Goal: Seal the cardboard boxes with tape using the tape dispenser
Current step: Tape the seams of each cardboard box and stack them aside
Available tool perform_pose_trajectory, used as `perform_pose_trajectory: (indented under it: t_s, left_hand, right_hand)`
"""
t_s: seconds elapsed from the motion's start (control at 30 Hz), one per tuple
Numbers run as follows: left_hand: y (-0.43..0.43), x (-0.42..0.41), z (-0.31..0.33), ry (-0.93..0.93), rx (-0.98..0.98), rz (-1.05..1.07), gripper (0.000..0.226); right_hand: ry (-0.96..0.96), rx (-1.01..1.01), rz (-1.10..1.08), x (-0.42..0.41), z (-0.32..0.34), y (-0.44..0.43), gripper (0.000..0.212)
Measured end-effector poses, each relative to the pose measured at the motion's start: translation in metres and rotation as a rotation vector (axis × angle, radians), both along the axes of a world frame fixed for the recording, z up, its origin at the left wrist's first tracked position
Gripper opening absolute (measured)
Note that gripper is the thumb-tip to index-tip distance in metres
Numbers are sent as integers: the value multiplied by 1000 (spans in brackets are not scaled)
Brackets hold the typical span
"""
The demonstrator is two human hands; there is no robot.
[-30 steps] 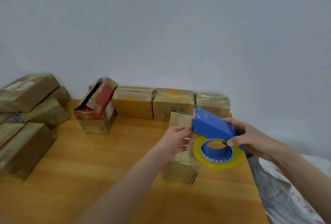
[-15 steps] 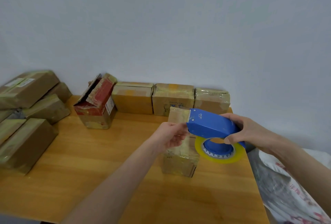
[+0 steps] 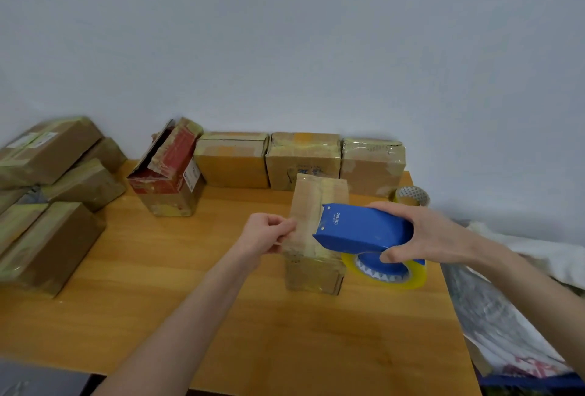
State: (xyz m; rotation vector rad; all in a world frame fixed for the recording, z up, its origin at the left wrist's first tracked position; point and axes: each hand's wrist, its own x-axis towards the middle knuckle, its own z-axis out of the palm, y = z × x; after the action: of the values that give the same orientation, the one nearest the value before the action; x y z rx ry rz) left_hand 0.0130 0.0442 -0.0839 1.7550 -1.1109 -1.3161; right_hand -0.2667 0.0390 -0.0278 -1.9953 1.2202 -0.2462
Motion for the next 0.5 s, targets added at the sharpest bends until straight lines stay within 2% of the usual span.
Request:
perform_pose_trajectory:
  t_s: [0.13, 0.5]
  left_hand:
    - [12, 44, -12, -73, -8, 122, 20]
    - [18, 34, -39, -149, -3, 100, 23]
  right_hand:
    - [94, -4, -33, -29, -5, 5, 61]
    - [161, 29, -77, -54, -41, 13, 68]
